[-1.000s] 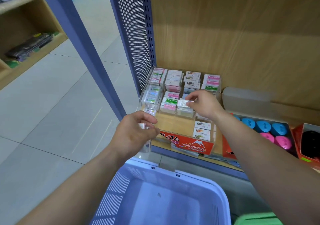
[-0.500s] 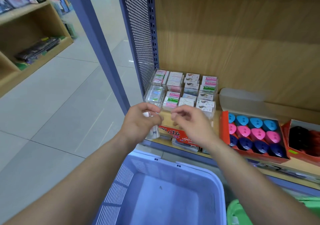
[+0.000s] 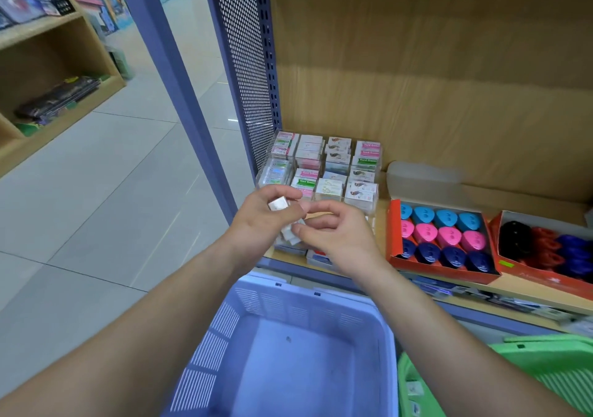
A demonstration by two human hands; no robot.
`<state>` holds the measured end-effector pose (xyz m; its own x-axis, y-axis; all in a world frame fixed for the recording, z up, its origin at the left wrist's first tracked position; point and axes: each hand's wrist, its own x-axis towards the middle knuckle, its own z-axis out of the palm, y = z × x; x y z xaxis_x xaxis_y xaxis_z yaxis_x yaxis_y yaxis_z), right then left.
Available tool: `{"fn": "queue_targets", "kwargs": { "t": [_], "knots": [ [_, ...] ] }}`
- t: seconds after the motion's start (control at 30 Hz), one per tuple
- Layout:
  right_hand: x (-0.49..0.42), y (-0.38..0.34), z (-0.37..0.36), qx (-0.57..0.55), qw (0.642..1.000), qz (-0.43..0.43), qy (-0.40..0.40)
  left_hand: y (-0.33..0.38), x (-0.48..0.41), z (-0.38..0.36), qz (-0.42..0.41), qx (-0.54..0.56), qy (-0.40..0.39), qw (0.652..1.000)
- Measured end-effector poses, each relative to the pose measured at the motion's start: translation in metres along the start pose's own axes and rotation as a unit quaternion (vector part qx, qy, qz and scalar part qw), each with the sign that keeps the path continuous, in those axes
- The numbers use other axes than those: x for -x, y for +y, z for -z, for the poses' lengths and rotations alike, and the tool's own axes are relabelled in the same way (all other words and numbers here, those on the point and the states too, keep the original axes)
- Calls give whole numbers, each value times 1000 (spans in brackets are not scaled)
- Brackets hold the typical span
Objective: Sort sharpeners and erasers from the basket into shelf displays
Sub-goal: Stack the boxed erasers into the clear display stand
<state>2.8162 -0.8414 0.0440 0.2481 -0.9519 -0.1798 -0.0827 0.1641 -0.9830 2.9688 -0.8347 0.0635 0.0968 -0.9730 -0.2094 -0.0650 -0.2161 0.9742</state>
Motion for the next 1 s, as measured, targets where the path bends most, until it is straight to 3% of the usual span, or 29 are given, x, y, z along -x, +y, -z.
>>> {"fn": "queue_targets", "kwargs": {
  "t": [0.13, 0.27, 0.5, 0.7, 1.0],
  "knots": [
    [-1, 2, 10, -51, 999, -8, -4, -1, -5, -7, 23, 81, -71, 994],
    [-1, 7, 12, -96, 995, -25, -15, -6, -11, -6, 0, 29, -93, 995],
    [-8, 11, 19, -71, 995, -48, -49, -12, -15, -5, -31, -63, -75, 995],
    [-13, 13, 25, -113, 989, -60, -72, -16, -20, -7, -31, -30, -24, 999],
    [-16, 15, 22, -185, 979, -70, -48, -21, -25, -16, -3, 17, -27, 999]
  ]
}}
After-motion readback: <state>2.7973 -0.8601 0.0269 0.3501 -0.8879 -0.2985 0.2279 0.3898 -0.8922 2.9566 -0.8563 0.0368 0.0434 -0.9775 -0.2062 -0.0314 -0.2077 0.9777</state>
